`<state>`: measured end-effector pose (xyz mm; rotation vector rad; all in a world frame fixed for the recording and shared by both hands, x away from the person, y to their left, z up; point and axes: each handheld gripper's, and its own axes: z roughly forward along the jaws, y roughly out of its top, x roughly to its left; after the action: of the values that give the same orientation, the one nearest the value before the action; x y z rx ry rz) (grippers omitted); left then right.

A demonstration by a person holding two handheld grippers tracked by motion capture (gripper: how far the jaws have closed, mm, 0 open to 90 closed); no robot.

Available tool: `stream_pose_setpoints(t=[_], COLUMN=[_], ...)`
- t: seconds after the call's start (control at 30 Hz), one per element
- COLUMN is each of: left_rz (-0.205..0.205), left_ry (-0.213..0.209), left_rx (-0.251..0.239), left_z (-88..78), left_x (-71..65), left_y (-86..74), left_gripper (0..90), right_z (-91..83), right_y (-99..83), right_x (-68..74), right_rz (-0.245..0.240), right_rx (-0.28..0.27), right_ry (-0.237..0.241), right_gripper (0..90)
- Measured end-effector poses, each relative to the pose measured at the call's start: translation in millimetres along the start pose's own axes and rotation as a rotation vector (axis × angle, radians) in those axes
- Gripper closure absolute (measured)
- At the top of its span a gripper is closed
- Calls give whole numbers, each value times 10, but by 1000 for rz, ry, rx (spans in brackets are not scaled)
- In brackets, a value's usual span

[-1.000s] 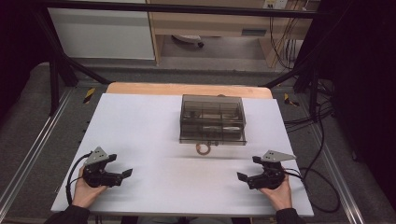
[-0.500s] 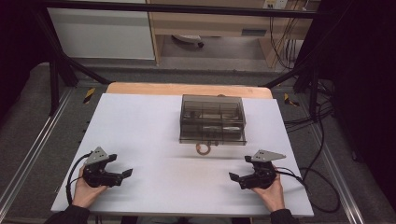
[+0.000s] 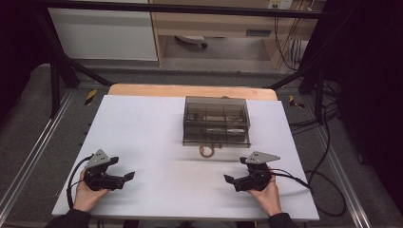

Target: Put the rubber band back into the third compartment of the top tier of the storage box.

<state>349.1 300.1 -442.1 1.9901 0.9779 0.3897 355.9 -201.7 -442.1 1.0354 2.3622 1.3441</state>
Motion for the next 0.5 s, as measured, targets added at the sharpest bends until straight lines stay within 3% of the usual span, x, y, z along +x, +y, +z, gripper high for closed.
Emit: stream_pose_setpoints(t=[0.5], left_rz=[-1], left_ry=[2], left_rx=[1], left_z=[-3], left_x=[5], left_y=[-3], left_gripper=[71], right_z=[193], right_y=[103], right_x=[102], right_rz=[6], right_rx=[-3], right_ry=[-6], right_gripper=[48])
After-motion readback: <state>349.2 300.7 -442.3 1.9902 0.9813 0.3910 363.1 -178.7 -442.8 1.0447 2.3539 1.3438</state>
